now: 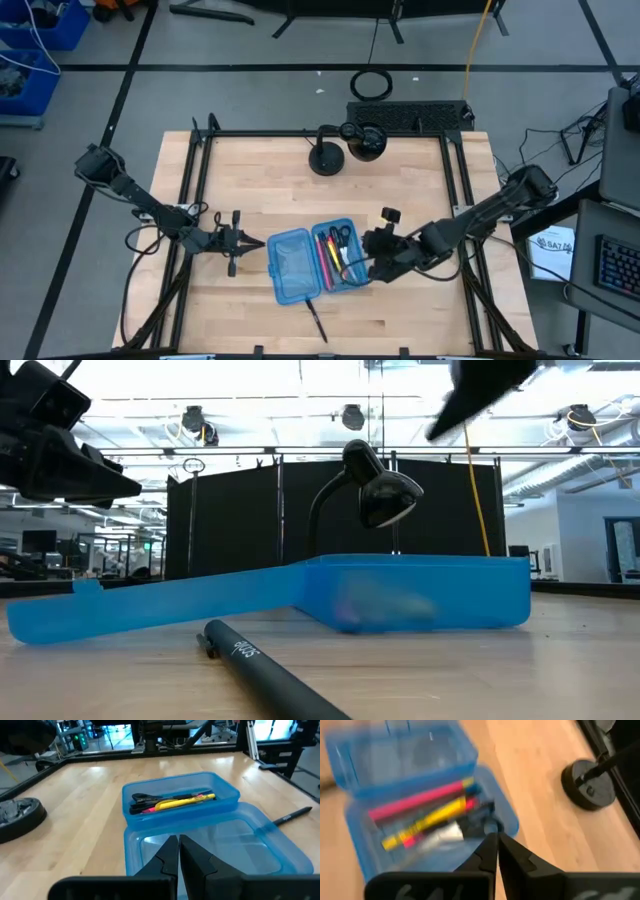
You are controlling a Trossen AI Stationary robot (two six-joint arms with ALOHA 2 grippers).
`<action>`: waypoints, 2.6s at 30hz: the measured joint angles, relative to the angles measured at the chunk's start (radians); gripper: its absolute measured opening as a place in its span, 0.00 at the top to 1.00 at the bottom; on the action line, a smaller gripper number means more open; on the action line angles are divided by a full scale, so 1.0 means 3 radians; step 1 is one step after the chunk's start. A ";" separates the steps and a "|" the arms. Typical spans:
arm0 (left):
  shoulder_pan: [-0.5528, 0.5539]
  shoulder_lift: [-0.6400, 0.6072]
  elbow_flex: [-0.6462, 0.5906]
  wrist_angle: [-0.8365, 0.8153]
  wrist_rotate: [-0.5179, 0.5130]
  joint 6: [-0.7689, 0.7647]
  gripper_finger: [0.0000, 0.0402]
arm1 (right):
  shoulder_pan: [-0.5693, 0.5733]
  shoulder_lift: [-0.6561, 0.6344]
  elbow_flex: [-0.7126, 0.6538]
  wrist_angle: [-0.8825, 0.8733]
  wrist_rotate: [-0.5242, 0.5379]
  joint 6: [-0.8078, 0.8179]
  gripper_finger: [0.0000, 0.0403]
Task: Pick & place school supplies into a supply box
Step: Adjust the blue supply box
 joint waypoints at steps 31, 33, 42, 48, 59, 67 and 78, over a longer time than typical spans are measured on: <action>0.0000 0.0010 0.0000 -0.0197 -0.0192 -0.1108 0.95 | 0.0577 -0.0401 -0.1429 0.1675 -0.1016 -0.0553 1.00; 0.0000 0.0010 0.0000 -0.0197 -0.0278 -0.1109 0.95 | 0.0640 -0.0276 -0.1429 0.1817 -0.0977 -0.0554 1.00; -0.0137 0.0044 0.0165 -0.0462 -0.0088 -0.1229 0.95 | 0.0659 -0.0095 -0.1429 0.1809 -0.0700 -0.0525 1.00; -0.0442 0.0380 0.0805 -0.1387 -0.0035 -0.1648 0.95 | 0.0658 -0.0095 -0.1439 0.1821 -0.0707 -0.0502 1.00; -0.0816 0.2126 0.2182 -0.1540 -0.0001 -0.1913 0.95 | 0.0539 -0.0095 -0.1758 0.1911 -0.0355 -0.0438 1.00; -0.0833 0.2885 0.2852 -0.1694 0.0124 -0.1985 0.95 | 0.0494 -0.0095 -0.1894 0.2092 -0.0366 -0.0455 1.00; -0.0764 0.3151 0.2955 -0.2005 0.0054 -0.2595 0.95 | 0.0503 -0.0095 -0.1894 0.2108 -0.0371 -0.0429 1.00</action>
